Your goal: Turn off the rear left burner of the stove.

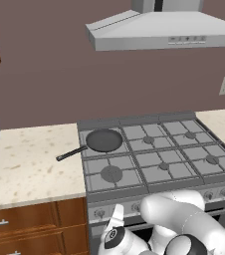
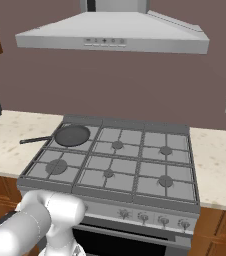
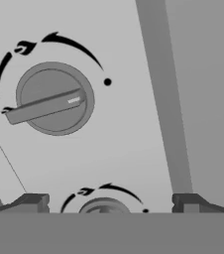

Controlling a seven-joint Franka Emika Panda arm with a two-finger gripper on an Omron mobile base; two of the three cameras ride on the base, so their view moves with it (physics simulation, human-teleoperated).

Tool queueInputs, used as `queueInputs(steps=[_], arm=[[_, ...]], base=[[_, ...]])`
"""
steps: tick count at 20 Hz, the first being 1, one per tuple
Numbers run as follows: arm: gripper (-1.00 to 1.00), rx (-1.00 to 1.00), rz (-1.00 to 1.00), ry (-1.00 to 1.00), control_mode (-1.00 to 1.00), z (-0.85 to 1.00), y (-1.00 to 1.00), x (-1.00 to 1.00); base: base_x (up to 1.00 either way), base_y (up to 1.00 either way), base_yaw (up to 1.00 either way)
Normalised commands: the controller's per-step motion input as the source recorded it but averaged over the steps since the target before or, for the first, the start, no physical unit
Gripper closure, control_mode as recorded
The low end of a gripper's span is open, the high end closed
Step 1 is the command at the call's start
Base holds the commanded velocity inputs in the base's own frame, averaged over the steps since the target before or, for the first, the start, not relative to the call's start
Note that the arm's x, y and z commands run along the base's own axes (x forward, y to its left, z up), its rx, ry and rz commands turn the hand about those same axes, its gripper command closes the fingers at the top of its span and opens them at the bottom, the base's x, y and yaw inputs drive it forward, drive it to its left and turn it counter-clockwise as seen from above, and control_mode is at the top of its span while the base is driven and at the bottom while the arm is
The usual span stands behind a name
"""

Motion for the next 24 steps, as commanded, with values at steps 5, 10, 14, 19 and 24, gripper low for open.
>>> queueInputs(steps=[5,10,14,19,24], arm=[[-1.0,-0.01,0.0,0.0,-1.0,0.0,-0.02,0.0],[-1.0,0.0,0.0,0.0,-1.0,0.0,-0.21,0.0],[-1.0,0.0,-0.01,0.0,-1.0,0.0,-0.22,-0.02],[-1.0,0.0,0.0,0.01,-1.0,0.0,-0.02,0.09],[-1.0,0.0,0.0,0.0,-1.0,0.0,0.07,0.16]], base=[[0.0,0.0,0.0],[0.0,0.0,0.0],[0.0,0.0,0.0],[0.0,0.0,0.0],[0.0,0.0,0.0]])
